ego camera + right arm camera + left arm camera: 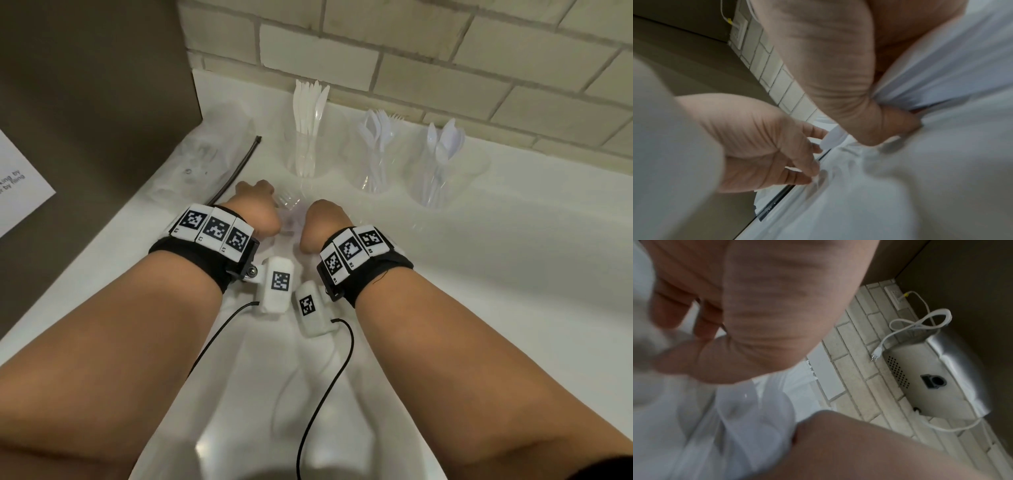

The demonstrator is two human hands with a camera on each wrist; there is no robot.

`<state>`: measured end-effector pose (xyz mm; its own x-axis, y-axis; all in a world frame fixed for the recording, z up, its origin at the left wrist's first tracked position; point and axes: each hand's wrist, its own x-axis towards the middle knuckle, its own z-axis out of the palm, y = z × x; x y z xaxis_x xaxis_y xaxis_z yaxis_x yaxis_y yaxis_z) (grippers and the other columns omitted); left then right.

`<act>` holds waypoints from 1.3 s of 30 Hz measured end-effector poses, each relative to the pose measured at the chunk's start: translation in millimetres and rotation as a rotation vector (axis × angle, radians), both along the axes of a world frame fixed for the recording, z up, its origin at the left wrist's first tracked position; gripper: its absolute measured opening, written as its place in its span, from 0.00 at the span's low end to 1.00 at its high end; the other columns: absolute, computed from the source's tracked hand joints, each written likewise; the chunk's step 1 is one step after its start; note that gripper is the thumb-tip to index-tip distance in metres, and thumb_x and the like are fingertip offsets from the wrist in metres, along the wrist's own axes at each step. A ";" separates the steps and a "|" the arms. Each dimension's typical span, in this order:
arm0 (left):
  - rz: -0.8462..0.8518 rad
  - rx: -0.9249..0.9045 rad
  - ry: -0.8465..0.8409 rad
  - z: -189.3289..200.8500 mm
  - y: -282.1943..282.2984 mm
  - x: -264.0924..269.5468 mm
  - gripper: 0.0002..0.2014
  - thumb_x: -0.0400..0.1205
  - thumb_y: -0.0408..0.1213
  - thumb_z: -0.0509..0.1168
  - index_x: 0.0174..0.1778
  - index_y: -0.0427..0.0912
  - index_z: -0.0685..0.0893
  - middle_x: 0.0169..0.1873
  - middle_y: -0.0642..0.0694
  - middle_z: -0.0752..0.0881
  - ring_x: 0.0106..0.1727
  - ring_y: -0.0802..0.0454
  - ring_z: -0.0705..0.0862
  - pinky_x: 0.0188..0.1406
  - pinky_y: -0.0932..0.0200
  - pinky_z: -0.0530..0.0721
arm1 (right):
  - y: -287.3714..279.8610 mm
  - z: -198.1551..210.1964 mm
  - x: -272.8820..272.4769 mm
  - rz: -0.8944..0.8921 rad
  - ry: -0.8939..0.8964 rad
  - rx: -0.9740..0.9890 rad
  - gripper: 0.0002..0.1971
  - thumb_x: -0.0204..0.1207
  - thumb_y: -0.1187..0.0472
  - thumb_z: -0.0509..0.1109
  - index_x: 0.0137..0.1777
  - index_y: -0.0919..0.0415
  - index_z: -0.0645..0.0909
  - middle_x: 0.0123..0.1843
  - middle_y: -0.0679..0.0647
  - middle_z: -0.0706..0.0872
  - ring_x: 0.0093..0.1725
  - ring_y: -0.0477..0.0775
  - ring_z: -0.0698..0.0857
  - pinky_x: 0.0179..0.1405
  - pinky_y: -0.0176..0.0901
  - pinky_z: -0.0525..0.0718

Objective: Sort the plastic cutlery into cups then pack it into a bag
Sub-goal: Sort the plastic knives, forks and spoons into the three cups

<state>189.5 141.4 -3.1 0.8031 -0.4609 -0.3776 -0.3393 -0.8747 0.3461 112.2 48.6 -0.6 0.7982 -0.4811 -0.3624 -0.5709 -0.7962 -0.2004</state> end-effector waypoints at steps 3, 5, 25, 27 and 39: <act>-0.140 0.119 -0.029 -3.5 -2.0 8.2 0.43 0.69 0.28 0.63 0.82 0.48 0.57 0.82 0.41 0.55 0.80 0.40 0.61 0.72 0.43 0.72 | -1.5 -0.5 -1.5 0.001 0.037 -0.019 0.15 0.75 0.68 0.66 0.31 0.61 0.64 0.32 0.52 0.70 0.44 0.55 0.77 0.44 0.40 0.76; -0.223 0.139 -0.012 -6.6 -3.5 11.3 0.36 0.63 0.31 0.63 0.72 0.46 0.72 0.72 0.41 0.74 0.68 0.41 0.77 0.64 0.46 0.81 | -3.4 -0.8 -2.5 0.017 0.048 -0.029 0.15 0.75 0.69 0.65 0.31 0.60 0.64 0.33 0.52 0.70 0.45 0.57 0.78 0.45 0.40 0.76; -0.262 0.051 -0.246 -17.2 13.5 3.8 0.13 0.75 0.33 0.68 0.56 0.40 0.83 0.53 0.40 0.86 0.54 0.38 0.84 0.52 0.51 0.83 | -5.5 3.8 -8.8 0.240 0.085 0.012 0.18 0.81 0.66 0.61 0.69 0.70 0.68 0.67 0.62 0.79 0.64 0.61 0.81 0.50 0.44 0.76; -0.227 0.025 -0.237 -19.1 13.1 3.6 0.12 0.75 0.34 0.68 0.54 0.39 0.83 0.52 0.40 0.86 0.53 0.37 0.84 0.54 0.47 0.84 | -3.5 4.4 -9.2 0.256 0.060 0.036 0.20 0.81 0.63 0.62 0.71 0.70 0.67 0.67 0.62 0.79 0.64 0.61 0.80 0.48 0.42 0.75; 0.082 -0.603 -0.299 -24.9 27.7 -5.7 0.20 0.77 0.32 0.69 0.65 0.38 0.76 0.64 0.38 0.74 0.55 0.45 0.78 0.56 0.61 0.72 | -5.0 20.3 -14.5 0.254 0.040 0.040 0.22 0.78 0.69 0.65 0.72 0.69 0.68 0.70 0.63 0.76 0.68 0.61 0.78 0.57 0.45 0.77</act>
